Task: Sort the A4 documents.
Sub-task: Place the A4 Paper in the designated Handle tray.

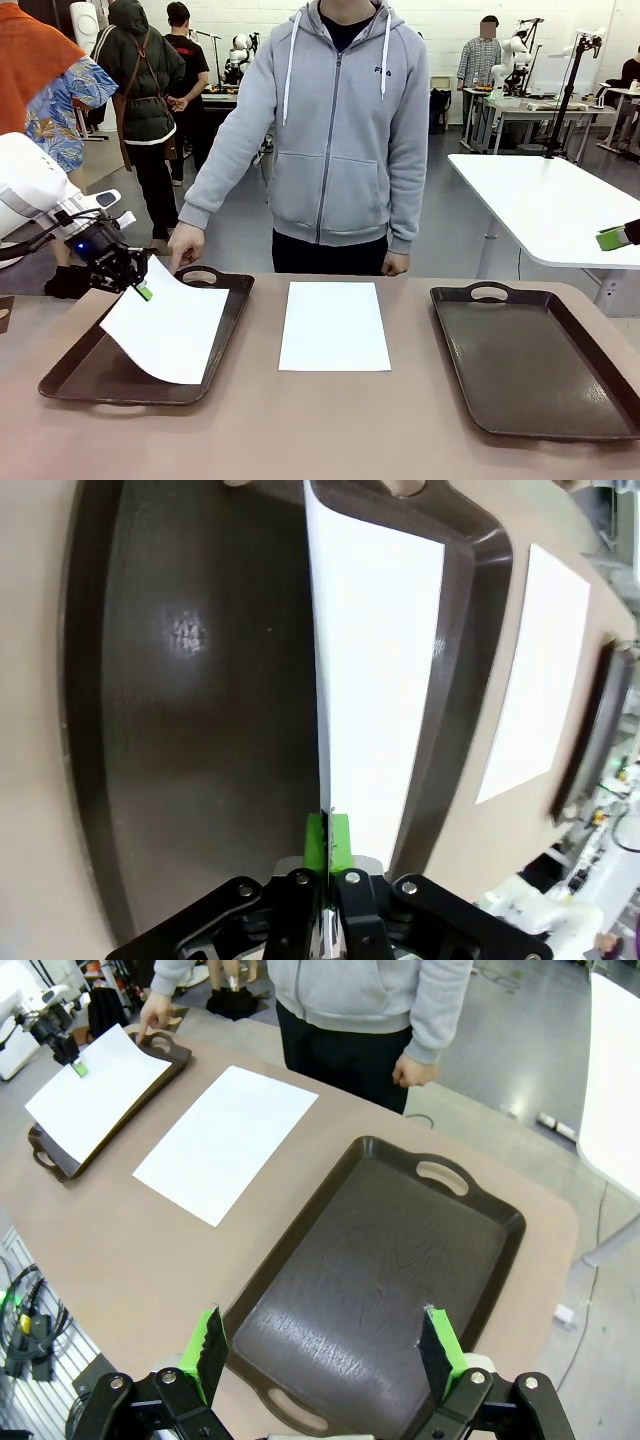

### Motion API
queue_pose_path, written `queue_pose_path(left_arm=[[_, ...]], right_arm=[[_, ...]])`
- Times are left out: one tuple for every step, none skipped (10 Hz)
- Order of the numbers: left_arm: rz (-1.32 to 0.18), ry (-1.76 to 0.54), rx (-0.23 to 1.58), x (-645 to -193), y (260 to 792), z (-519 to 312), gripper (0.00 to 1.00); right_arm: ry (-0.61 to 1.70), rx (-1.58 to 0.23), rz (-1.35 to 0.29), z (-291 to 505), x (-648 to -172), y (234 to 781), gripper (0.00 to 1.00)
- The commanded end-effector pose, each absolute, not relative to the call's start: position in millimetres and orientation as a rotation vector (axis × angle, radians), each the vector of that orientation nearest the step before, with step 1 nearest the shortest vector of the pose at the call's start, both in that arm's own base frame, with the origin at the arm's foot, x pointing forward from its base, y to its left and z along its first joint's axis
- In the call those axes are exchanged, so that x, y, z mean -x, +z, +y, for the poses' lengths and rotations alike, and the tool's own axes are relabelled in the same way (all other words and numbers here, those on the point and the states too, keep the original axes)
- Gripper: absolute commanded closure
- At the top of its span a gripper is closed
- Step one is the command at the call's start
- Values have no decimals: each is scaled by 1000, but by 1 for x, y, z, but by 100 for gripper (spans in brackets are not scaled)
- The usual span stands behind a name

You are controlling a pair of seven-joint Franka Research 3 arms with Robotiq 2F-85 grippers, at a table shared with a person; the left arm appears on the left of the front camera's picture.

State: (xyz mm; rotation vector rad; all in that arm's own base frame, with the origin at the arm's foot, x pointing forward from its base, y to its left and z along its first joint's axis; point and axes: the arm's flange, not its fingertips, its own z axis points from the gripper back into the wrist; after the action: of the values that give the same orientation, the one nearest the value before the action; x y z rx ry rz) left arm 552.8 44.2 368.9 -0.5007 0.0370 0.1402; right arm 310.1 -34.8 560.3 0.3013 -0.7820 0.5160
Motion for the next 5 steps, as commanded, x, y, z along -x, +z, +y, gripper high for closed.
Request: queue_pose_path(left_arm=[[61,119,438,-556,378,38,99],[70,100,419,-559,377,37,99],[71,74,397,-564,376,34,99],[68,56,387,-568,375,32,99],[64,39,384,-574,372,29,99]], right_arm=[[521,-314,-781,-34,-311,559,0],[521,-314,-781,-34,-311,559,0],[521,-314,-781,-34,-311,559,0],[521,-314,-781,-34,-311,559,0],[521,-314,-781,-34,-311,559,0]])
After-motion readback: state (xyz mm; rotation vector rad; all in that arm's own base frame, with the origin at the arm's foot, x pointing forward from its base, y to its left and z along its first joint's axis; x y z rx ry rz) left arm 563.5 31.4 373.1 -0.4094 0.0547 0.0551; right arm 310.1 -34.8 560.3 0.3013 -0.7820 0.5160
